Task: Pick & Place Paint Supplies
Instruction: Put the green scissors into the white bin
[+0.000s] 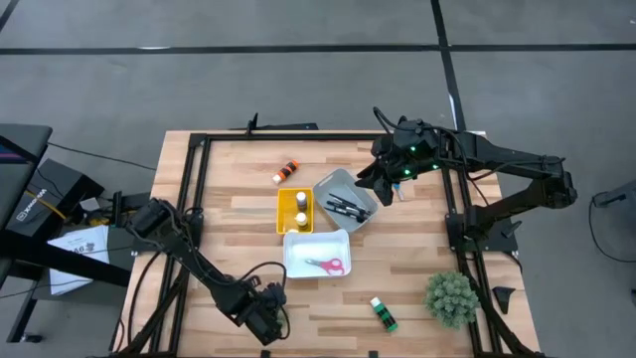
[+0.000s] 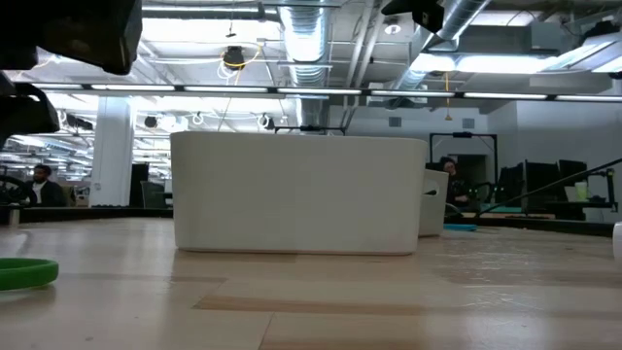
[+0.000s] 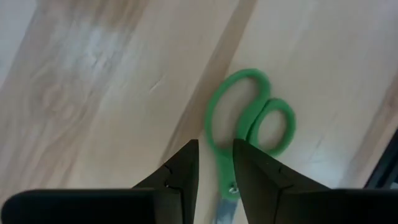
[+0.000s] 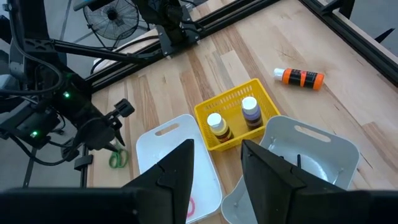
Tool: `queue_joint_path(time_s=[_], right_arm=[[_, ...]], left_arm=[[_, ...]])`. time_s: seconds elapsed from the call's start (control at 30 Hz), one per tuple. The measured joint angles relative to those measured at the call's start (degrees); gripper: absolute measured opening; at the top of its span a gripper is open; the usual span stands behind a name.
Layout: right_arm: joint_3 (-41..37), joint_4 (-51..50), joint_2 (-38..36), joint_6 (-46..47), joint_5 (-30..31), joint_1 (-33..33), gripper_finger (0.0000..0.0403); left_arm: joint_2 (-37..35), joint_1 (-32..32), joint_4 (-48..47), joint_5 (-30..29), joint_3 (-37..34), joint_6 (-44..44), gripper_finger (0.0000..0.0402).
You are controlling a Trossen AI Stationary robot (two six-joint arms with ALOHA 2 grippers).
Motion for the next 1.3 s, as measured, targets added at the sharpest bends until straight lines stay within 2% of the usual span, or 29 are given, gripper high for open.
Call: queue_joint_path(time_s=[0.4,1.07,1.17,1.3], right_arm=[[0.0,0.0,0.0,-0.4,0.0,0.0,0.0129],[0.0,-0.2,0.0,-0.9,0.0,0.0,0.0129],[0.0,-0.2,0.0,-0.9,0.0,0.0,0.0129],[0.0,-0.2,0.0,-0.9,0.0,0.0,0.0129]], left_arm=[[-0.1,0.2,-0.6,-1.4,0.0,2.6,0.0092],[2.7,0.3,-0.3,-0.4,0.2,1.6,0.009],[2.7,0.4,-0.5,-0.2,0.2,1.6,0.0077],[2.7,0.4,-1.0,-0.2,0.1,1.5,0.0035]])
